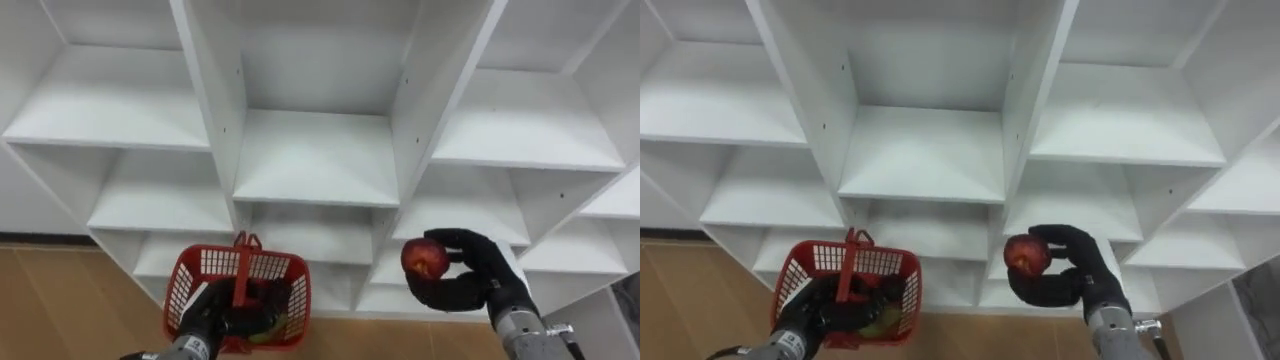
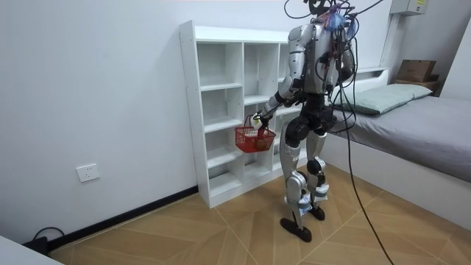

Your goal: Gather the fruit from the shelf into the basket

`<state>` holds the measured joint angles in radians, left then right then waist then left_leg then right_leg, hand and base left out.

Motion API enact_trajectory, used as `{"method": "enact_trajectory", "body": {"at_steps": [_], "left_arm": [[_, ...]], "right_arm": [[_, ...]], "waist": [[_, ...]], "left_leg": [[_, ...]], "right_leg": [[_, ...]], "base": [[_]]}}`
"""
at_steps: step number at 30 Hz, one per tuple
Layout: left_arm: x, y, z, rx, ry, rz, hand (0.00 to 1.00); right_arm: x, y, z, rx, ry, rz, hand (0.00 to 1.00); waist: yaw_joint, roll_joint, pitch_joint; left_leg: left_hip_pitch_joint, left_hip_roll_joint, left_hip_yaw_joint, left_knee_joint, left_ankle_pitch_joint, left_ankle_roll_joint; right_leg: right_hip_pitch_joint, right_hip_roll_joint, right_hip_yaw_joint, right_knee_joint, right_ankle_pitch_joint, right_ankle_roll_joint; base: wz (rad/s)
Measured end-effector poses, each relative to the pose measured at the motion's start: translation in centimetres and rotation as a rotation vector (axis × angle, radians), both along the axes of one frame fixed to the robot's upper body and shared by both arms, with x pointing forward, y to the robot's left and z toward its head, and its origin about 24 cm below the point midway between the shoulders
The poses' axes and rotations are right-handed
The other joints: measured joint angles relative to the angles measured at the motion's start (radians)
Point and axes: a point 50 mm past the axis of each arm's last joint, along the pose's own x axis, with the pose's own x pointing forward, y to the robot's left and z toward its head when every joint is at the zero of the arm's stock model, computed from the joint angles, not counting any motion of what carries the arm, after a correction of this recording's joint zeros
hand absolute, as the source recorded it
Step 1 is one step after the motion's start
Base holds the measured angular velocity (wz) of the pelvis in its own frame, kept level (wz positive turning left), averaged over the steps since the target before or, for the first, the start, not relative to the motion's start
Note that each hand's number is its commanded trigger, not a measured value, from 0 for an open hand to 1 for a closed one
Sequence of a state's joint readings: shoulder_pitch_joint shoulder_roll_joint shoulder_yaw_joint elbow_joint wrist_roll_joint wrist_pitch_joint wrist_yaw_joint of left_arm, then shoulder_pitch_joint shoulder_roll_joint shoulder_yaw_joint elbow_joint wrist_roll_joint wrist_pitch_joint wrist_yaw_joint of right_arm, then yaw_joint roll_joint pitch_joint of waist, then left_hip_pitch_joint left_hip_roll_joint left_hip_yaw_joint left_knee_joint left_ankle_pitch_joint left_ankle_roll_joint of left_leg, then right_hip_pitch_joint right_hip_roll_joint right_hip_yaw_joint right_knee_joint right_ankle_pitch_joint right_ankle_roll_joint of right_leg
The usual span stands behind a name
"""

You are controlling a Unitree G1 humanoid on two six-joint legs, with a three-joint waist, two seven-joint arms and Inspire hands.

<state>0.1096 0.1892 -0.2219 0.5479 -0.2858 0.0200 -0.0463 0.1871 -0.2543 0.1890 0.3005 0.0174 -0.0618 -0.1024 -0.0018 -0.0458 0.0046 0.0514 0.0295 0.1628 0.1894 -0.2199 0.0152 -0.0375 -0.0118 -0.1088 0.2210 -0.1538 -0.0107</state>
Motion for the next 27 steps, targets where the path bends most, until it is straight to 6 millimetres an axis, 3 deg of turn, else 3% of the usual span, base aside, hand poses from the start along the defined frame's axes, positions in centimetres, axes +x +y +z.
{"method": "enact_trajectory", "body": {"at_steps": [5,11,14,18,21,27], "left_arm": [[0.0,-0.5,0.0,-0.022,-0.001,0.005,1.0],[0.3,-0.8,0.2,-0.024,-0.029,0.016,1.0],[0.3,-0.9,0.3,-0.023,-0.034,0.013,1.0],[0.7,-1.1,0.8,-0.026,-0.063,0.001,1.0],[1.0,-1.7,1.0,-0.03,-0.078,-0.024,1.0],[1.0,-2.7,1.0,-0.063,-0.077,-0.049,1.0]], "right_arm": [[-0.4,1.8,-0.2,0.009,0.009,0.088,1.0],[-0.8,3.0,-0.3,0.005,0.028,0.183,1.0],[-0.9,3.2,-0.5,0.006,0.041,0.207,1.0],[-1.0,3.8,-0.7,0.027,0.062,0.233,1.0],[-1.2,4.4,-1.0,0.043,0.092,0.256,1.0],[-1.0,5.0,-1.4,0.064,0.114,0.275,1.0]], "waist": [[-0.016,0.018,0.009],[-0.016,0.036,0.0022],[-0.016,0.031,0.0024],[-0.009,0.009,0.0105],[0.005,-0.006,0.0022],[0.015,-0.012,0.0032]], "left_leg": [[0.007,0.0,0.003,-0.005,0.0,0.0],[0.013,0.0,0.003,-0.012,0.0,0.0],[0.014,-0.001,0.002,-0.011,0.0,0.0],[0.009,-0.003,0.001,-0.008,0.0,0.0],[0.0,-0.002,-0.002,-0.009,0.0,0.0],[-0.002,-0.004,-0.005,-0.008,0.0,0.0]], "right_leg": [[0.003,0.001,0.002,0.0,0.0,0.0],[0.004,0.003,0.001,0.002,0.0,0.0],[0.005,0.001,0.0,0.004,0.0,0.0],[-0.002,0.0,0.003,0.001,-0.001,0.001],[-0.005,0.001,0.003,0.001,0.002,0.002],[-0.005,0.001,0.008,0.0,0.003,0.004]], "base": [[-0.02],[0.0],[0.0],[0.0],[0.0],[0.01]]}}
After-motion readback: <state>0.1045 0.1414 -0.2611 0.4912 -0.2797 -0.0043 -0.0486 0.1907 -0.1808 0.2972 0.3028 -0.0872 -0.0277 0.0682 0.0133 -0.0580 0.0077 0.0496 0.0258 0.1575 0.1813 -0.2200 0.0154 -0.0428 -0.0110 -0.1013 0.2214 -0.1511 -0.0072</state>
